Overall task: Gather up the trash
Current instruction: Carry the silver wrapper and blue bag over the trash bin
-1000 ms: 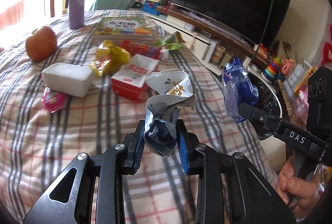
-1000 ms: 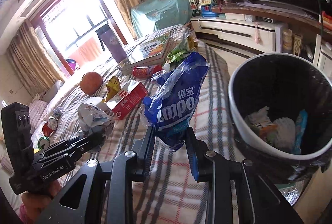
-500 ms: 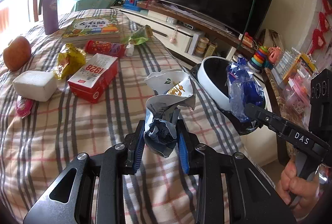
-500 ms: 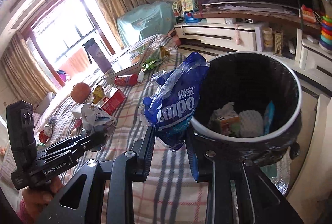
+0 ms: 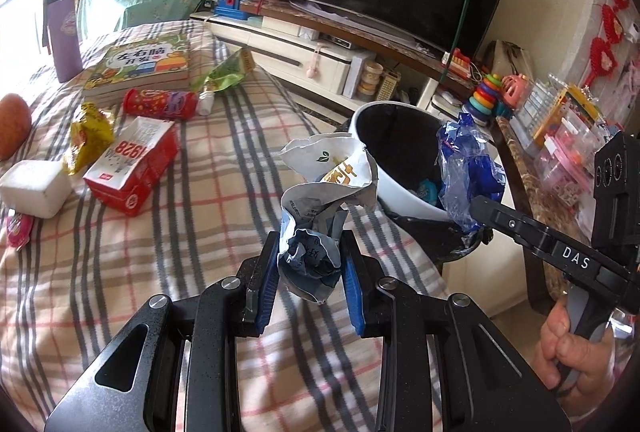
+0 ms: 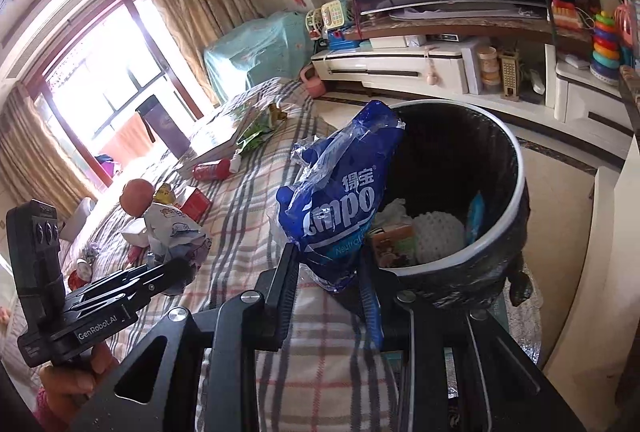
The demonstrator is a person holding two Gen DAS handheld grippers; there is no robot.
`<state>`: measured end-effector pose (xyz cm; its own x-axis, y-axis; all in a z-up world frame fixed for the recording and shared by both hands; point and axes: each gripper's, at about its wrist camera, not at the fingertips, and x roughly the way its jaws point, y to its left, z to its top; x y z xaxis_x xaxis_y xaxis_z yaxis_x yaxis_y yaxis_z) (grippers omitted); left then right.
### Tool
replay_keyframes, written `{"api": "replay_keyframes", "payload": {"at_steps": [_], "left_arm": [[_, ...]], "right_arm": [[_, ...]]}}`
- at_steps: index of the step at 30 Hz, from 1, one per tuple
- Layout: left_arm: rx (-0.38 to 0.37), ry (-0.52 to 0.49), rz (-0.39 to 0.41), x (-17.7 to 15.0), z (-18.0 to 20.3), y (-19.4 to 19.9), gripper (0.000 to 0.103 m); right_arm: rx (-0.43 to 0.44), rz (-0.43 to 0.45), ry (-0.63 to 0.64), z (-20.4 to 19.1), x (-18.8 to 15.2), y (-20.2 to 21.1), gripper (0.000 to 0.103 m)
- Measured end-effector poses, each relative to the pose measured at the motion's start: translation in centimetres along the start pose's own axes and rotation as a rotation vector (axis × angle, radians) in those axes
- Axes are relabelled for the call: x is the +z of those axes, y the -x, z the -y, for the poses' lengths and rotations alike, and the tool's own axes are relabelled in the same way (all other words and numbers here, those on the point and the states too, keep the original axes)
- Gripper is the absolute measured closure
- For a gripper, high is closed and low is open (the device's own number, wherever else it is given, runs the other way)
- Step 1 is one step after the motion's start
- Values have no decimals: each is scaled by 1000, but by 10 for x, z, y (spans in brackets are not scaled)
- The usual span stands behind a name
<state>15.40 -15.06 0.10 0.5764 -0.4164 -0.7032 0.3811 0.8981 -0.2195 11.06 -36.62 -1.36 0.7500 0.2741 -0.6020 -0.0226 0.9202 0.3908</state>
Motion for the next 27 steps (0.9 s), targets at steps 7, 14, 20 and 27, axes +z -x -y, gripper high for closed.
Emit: {"api": "replay_keyframes", "payload": {"at_steps": [7,14,20,27], "left_arm": [[-12,-20,-16,6,13,-9,76],[-21,-47,-23,14,29,-17,76],[-36,-61,-29,23,41,-26,75],[-49,-90,-28,36,57,-36,75]], "right_arm": [[-11,5,-17,13,2,5,73],[-15,5,-30,25,4,7,73],[-18,-2,-18,29,6,8,73],[-32,-6,-2,34,12,8,73]]}}
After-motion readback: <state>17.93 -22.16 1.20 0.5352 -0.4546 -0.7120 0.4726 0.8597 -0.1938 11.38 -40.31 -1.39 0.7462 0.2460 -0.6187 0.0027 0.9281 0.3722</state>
